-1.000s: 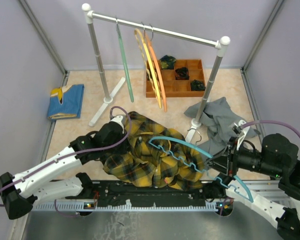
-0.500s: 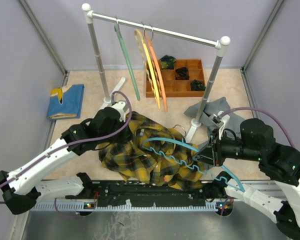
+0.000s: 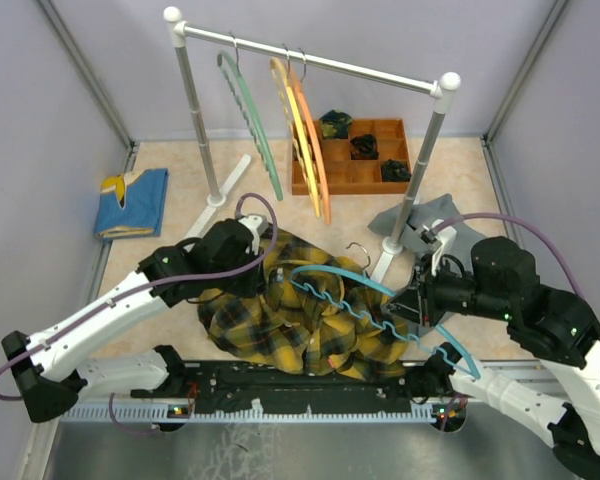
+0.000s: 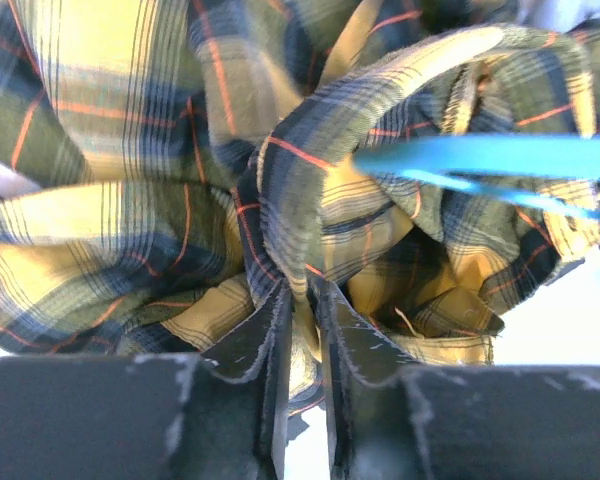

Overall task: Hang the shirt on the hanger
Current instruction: Hang the shirt on the hanger.

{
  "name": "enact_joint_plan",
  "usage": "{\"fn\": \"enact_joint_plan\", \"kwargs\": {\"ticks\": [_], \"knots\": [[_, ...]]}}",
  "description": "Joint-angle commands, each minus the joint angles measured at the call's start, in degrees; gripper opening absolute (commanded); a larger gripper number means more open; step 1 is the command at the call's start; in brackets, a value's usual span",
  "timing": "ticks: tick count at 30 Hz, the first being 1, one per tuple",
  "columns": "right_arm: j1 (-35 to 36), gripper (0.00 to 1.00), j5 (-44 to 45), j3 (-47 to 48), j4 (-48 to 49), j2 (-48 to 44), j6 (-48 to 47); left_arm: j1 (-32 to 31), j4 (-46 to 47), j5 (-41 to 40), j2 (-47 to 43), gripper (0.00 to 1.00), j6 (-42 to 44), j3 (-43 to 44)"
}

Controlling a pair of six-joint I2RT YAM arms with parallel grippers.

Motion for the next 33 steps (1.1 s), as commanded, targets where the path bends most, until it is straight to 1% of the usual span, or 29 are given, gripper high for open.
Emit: {"fn": "enact_joint_plan", "kwargs": {"ticks": [1,4,7,13,21,23,27,33], "knots": [[-0.11,0.0,3.62,-0.3,1.03,-2.78,-0.06,-0.08,1.36,-1.41,-2.07,0.26,-6.4,-4.94],[-0.07,0.0,4.0,-1.28,0.77,-4.0,0.41,-0.15,1.62,-3.94,-3.48,0.32,-9.79,-5.88],[-0.14,0.0,3.92,-2.86,1.22,-5.09,0.93,-0.43,0.61,-6.57,-3.79,0.37,-12.64,-4.74],[-0.05,0.0,3.98,-4.77,1.8,-6.36,1.37,-1.79,-4.34,-11.62,-1.63,0.4,-18.37,-1.91],[-0.11,0.0,4.04,-5.46,1.79,-6.97,1.5,-4.1,-7.91,-15.58,1.34,0.42,-23.32,-2.38],[-0.13,0.0,3.79,-5.63,1.85,-7.08,1.49,-4.36,-6.69,-15.54,1.31,0.42,-23.66,-3.07],[-0.08,0.0,3.82,-6.2,1.76,-7.42,1.59,-4.84,-0.96,-14.76,0.58,0.4,-23.3,-5.05],[-0.13,0.0,3.45,-7.39,2.1,-8.29,2.33,-5.11,1.68,-14.91,3.14,0.39,-21.92,-4.97]]}}
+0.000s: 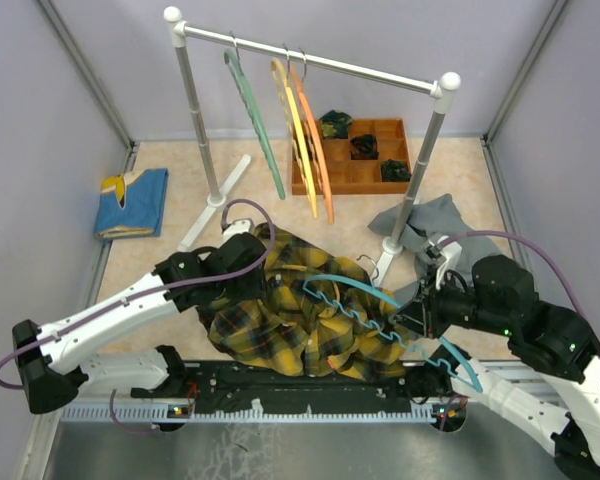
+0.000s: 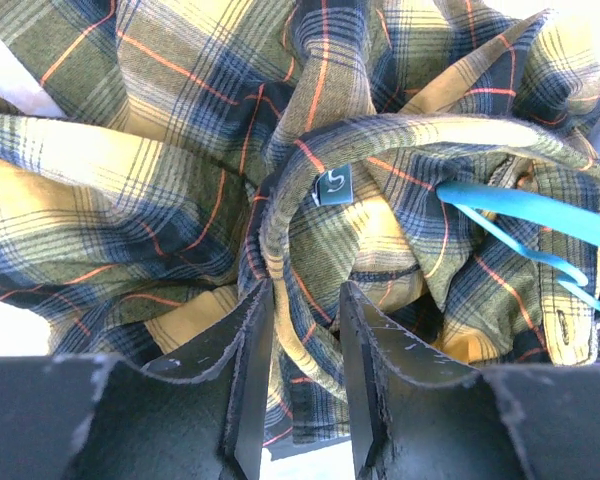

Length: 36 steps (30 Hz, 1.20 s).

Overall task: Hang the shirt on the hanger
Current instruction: Hang the shirt on the hanger.

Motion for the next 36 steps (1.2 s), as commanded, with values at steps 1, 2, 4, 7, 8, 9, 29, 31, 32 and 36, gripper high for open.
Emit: {"fn": "enact_joint_plan", "kwargs": {"ticks": [1,2,4,7,8,9,29,31,32,36], "knots": [[-0.12,0.0,-0.87,0.14,3.89,-1.26,0.78,-0.47,3.12,-1.08,2.22,0.38,0.48,0.26],[-0.09,0.0,-0.91,0.12,3.86,-1.22,0.79,-0.54,2.86,-1.21,2.7,0.38,0.46,0.42],[-0.09,0.0,-0.95,0.12,3.88,-1.31,0.87,-0.68,2.56,-1.28,3.3,0.38,0.49,0.43],[-0.13,0.0,-1.04,-0.05,4.01,-1.39,0.85,-1.26,3.72,-0.78,3.5,0.36,0.86,0.22],[-0.09,0.0,-1.1,-0.11,4.03,-1.51,0.87,-1.52,4.12,-0.63,3.61,0.36,0.96,0.25],[-0.11,0.0,-1.12,-0.21,4.15,-1.51,0.94,-1.86,4.36,-0.76,3.9,0.36,1.01,0.4],[-0.11,0.0,-2.1,-1.63,5.48,-1.75,1.14,-4.89,-4.05,-6.37,8.57,0.33,-2.96,3.21],[-0.12,0.0,-2.15,-1.59,5.44,-1.76,1.12,-5.02,-1.75,-6.0,8.6,0.32,-1.98,3.09],[-0.13,0.0,-2.18,-1.63,5.36,-1.8,1.2,-5.04,-0.92,-5.86,8.76,0.32,-1.52,3.11],[-0.14,0.0,-2.09,-1.55,5.19,-2.02,1.29,-5.04,-0.57,-5.8,10.74,0.32,-0.58,4.05]]}}
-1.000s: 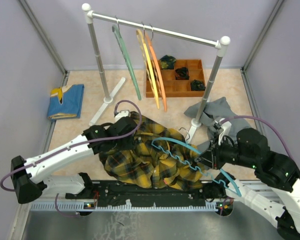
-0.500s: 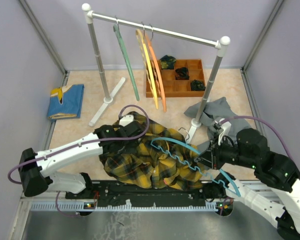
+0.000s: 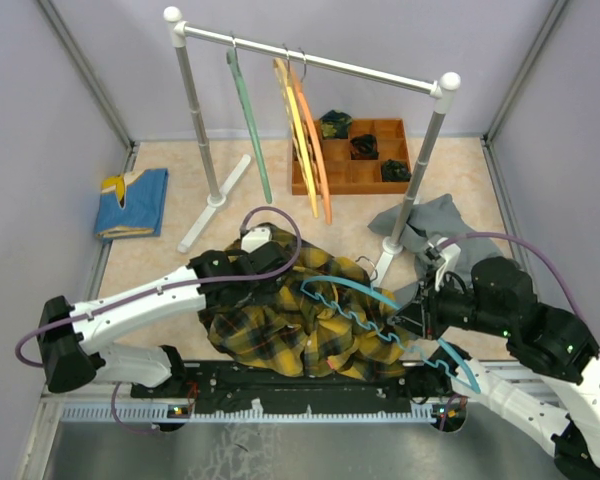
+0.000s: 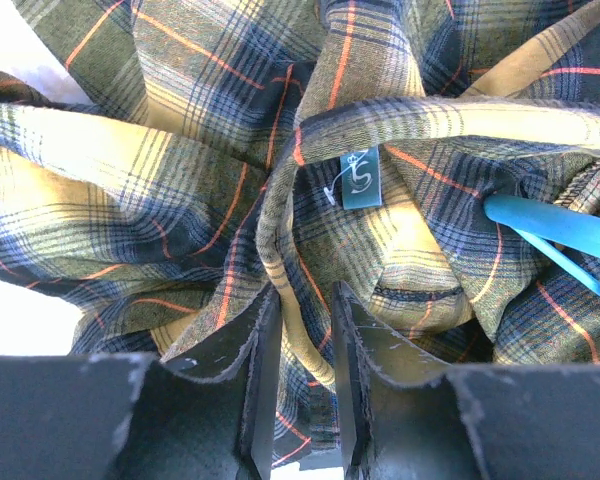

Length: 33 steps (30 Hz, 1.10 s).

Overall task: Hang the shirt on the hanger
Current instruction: Hang the shirt on the hanger.

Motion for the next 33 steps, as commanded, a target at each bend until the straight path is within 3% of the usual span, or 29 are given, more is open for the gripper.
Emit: {"fn": "enact_joint_plan", "kwargs": {"ticks": [1,8,13,23,33], "knots": [[-0.11,0.0,-1.23,0.43,3.82,-0.89,0.46,-0.45,1.31,-0.2,1.9,0.32,1.11,2.31],[-0.13,0.0,-1.12,-0.06,3.96,-1.31,0.59,-0.44,-5.86,-1.16,2.62,0.33,-2.38,2.06],[-0.13,0.0,-1.59,-0.44,4.6,-1.34,0.77,-0.44,-3.67,-0.22,-0.04,0.34,-2.59,-0.51],[-0.12,0.0,-3.33,0.92,6.8,-1.42,-0.63,-0.44,-0.08,-1.71,-0.98,0.01,3.92,4.6],[-0.13,0.0,-9.28,2.94,15.21,2.13,-2.13,-0.45,-3.84,1.94,-0.28,0.0,13.84,17.91]]}}
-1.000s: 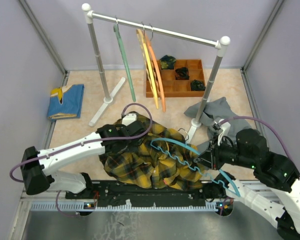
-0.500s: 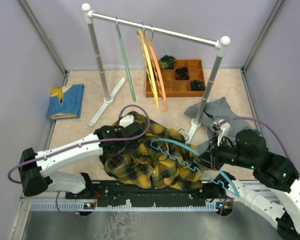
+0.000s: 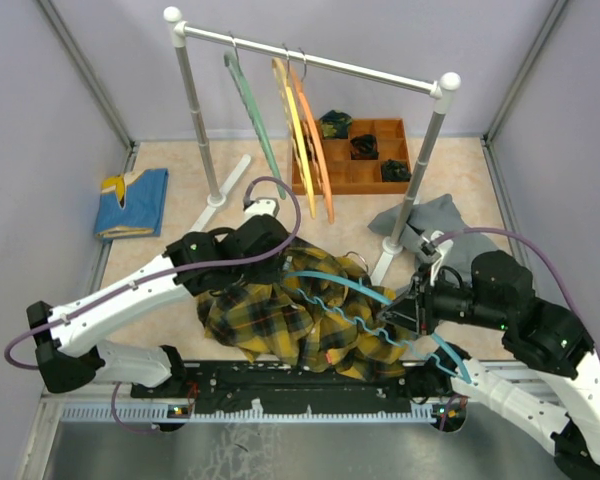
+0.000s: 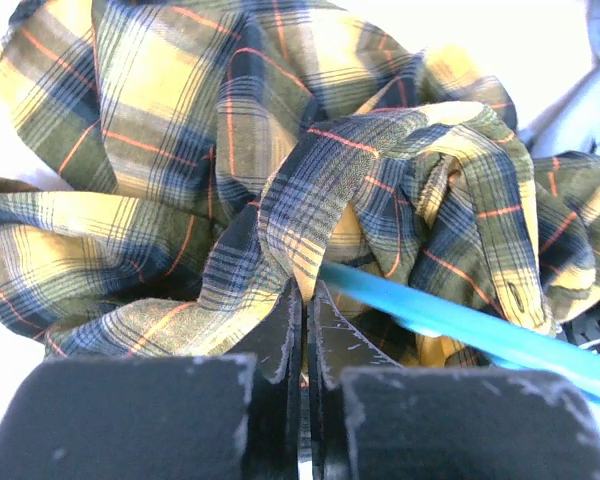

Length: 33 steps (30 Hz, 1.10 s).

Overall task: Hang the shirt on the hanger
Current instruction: Hang the shirt on the hanger.

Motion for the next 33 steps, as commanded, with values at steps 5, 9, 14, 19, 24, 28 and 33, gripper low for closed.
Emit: {"fn": "enact_joint_plan", "kwargs": {"ticks": [5,9,14,19,24,28,33], "knots": [[-0.09,0.0,-5.64,2.39,12.82,2.27,-0.62,-0.36,-3.23,5.15,-0.89,0.0,7.41,7.33],[-0.13,0.0,-7.13,-0.16,16.83,2.07,1.24,-0.38,-3.51,7.54,-3.18,0.0,8.52,8.82],[-0.1,0.0,-9.96,-4.82,22.21,1.61,3.24,-0.38,-3.35,9.29,-5.3,0.0,10.34,9.27],[-0.13,0.0,-12.62,-10.44,29.47,0.69,5.01,-0.36,-3.87,10.41,-5.59,0.0,10.63,10.26],[-0.13,0.0,-14.15,-14.86,35.41,0.09,6.72,-0.38,-3.52,11.53,-5.47,0.0,11.27,10.69],[-0.05,0.0,-15.0,-17.78,38.25,0.84,7.85,-0.38,-3.59,11.63,-4.79,0.0,11.76,11.79],[0.06,0.0,-14.27,-19.97,40.41,1.48,8.13,-0.38,-3.67,11.31,-4.5,0.0,12.1,12.38]]}}
